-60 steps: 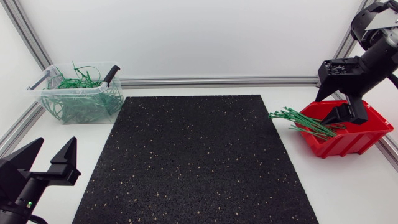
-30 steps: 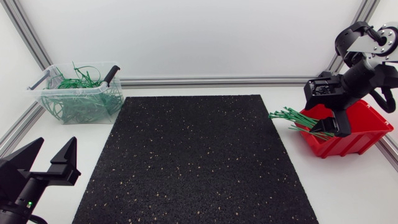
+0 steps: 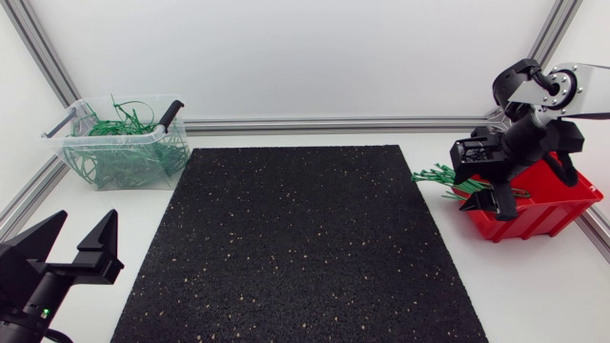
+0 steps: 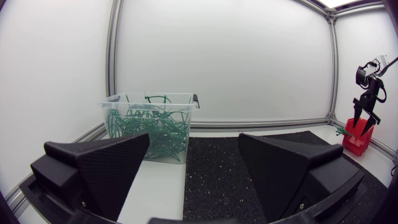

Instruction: Take a green cable tie from the red box, thread the tail through the head to close it, then place it in the transparent bin on the left.

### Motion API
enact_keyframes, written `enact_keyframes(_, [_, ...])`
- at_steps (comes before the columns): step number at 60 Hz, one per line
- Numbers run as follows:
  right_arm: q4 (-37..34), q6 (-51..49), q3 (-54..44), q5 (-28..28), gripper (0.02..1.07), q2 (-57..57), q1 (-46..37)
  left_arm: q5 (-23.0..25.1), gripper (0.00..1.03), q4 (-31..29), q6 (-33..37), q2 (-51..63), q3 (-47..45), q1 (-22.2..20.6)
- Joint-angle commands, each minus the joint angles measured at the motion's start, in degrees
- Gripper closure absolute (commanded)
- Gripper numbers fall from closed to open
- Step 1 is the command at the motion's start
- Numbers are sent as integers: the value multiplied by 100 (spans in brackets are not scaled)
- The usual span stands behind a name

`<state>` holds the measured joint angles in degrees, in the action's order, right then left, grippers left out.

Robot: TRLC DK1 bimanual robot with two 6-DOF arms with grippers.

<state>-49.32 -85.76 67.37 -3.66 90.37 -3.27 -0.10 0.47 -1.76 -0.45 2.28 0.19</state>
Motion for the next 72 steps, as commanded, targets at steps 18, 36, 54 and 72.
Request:
enact_keyframes(18, [291,-38,-260,-73,72,288,133,10,4,-161,-97,36,-220,-19])
enact_keyframes(36, [327,-11,-198,15,81,359,98,10,4,-152,-97,45,-220,-36])
enact_keyframes(54, [327,68,-198,41,100,438,142,10,4,-161,-97,45,-220,-36])
enact_keyframes(72, [441,59,-313,67,101,192,81,10,4,-161,-97,45,-220,-36])
